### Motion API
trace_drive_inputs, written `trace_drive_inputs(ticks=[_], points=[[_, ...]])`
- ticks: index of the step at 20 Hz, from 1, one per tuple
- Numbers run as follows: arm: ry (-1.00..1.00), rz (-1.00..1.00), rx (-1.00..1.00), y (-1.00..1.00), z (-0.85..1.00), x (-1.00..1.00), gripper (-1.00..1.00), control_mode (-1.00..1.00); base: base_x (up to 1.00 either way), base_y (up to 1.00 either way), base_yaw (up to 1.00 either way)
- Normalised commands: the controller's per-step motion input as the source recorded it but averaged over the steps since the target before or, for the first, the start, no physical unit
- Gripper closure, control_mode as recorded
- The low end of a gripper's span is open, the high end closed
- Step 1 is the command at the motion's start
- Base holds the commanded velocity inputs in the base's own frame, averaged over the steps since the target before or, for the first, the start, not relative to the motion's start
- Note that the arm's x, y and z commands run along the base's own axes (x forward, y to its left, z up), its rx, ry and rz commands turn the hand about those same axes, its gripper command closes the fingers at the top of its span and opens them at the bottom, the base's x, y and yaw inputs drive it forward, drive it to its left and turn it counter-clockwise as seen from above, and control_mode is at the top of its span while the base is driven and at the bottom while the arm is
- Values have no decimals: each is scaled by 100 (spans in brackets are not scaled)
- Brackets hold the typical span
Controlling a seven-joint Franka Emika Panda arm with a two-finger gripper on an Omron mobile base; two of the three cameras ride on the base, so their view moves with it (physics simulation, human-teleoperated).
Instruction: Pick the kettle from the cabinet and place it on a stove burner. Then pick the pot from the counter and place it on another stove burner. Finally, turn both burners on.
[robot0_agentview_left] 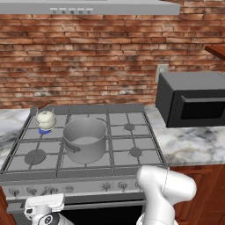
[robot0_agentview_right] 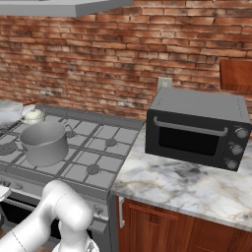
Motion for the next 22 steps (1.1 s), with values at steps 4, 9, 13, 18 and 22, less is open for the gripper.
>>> trace_drive_inputs(ticks=[4,9,13,18,22], points=[[1,0,-8,0,0,0,100,-100,0,0,0],[1,0,-13,0,2,0,100,-100,0,0,0],[2,0,-15,-1,2,0,100,-100,0,0,0],[3,-3,-18,0,2,0,100,-100,0,0,0],[4,-5,-19,0,0,-1,100,-100,0,0,0]])
